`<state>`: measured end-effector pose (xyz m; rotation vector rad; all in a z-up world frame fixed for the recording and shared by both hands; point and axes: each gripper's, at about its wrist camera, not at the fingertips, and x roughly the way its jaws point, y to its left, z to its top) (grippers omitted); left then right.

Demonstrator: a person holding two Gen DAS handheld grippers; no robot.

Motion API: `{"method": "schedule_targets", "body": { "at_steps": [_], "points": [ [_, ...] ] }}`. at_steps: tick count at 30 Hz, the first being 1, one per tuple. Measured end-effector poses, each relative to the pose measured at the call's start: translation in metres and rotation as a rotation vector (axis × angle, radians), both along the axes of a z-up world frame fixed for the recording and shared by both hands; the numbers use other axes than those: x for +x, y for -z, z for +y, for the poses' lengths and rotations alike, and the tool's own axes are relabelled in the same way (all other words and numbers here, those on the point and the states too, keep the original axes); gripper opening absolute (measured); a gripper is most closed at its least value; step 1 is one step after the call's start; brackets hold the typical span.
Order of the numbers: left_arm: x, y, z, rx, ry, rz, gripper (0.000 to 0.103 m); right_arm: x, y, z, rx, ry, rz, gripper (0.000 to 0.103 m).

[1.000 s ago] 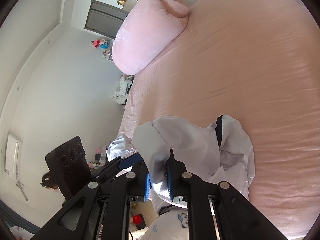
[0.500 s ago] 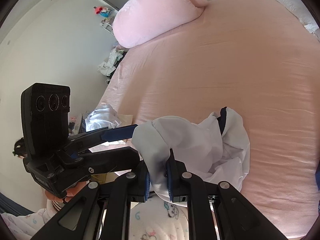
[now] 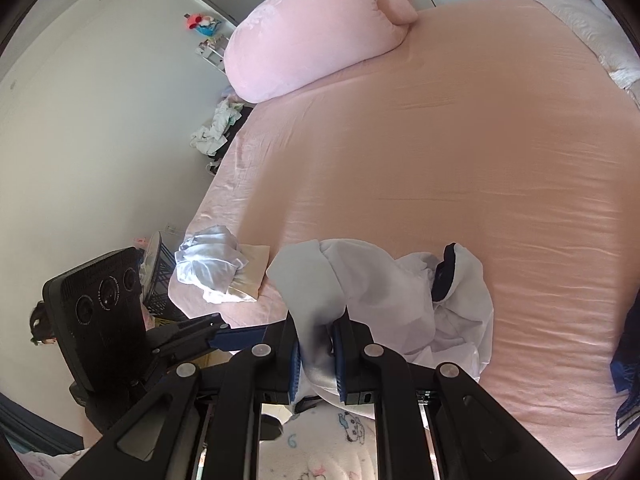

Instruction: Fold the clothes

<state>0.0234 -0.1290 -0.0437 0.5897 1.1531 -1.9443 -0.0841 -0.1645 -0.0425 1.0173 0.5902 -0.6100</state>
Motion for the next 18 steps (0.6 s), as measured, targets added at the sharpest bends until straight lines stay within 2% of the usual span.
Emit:
{"method": "schedule_targets", "body": {
  "at_steps": [4,10,12,13,15,18],
  "points": [
    [-0.007,-0.006,-0.003,-0.019,-0.035,-0.007,0.079,0.016,-0.012,0.001,-0.012,-0.009,0.033,0.012],
    [0.002,-0.018,0.002,-0.147,-0.115,-0.026,0.079,0.031,-0.025,0.004,-0.01,-0.025,0.044,0.012],
    [0.006,-0.017,0.003,-0.164,-0.132,-0.015,0.076,0.035,-0.027,0.004,-0.014,-0.025,0.054,0.012],
    [0.009,-0.015,0.003,-0.162,-0.139,0.004,0.071,0.036,-0.027,0.004,-0.007,-0.025,0.057,0.012],
    [0.015,-0.01,0.003,-0.155,-0.154,0.038,0.044,0.038,-0.025,0.003,0.005,-0.025,0.061,0.012],
    [0.021,0.004,-0.003,-0.102,-0.196,0.05,0.023,0.042,-0.023,0.002,0.012,-0.029,0.061,0.012]
  ]
}}
